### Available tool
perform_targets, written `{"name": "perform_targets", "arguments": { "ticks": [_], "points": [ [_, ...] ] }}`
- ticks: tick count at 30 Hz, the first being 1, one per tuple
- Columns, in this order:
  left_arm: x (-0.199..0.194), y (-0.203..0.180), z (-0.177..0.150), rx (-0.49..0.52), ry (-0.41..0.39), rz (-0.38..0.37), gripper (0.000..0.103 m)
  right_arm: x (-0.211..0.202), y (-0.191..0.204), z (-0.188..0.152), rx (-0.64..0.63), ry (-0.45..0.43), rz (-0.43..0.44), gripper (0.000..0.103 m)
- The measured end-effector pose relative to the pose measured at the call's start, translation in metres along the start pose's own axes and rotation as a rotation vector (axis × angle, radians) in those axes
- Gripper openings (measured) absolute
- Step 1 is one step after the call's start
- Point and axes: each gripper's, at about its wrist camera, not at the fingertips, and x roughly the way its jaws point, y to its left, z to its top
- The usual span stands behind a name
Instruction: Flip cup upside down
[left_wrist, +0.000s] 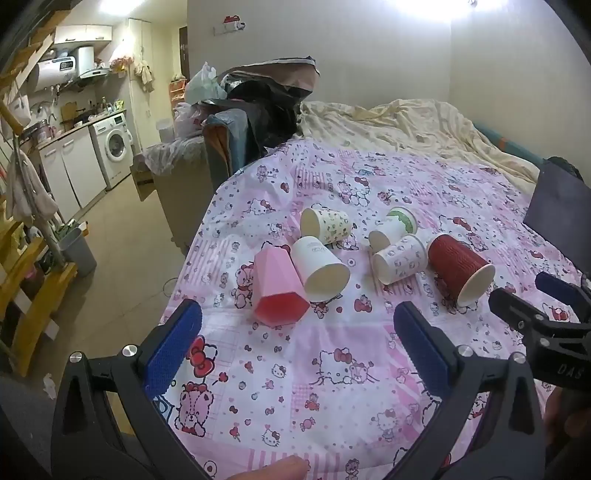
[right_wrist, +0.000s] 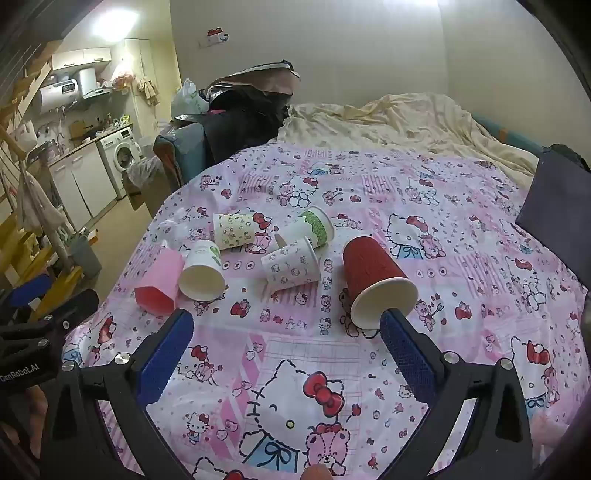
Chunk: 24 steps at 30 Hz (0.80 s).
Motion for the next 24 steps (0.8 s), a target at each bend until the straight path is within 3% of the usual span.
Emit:
{"name": "perform_targets", "arguments": {
  "ticks": [24],
  "points": [
    [0.0011,-0.0014,-0.0002,-0.009,0.014,-0.014,0.103,0.0007,0.0007,0.0009,0.0,-0.003,0.001,0.103]
  ]
}}
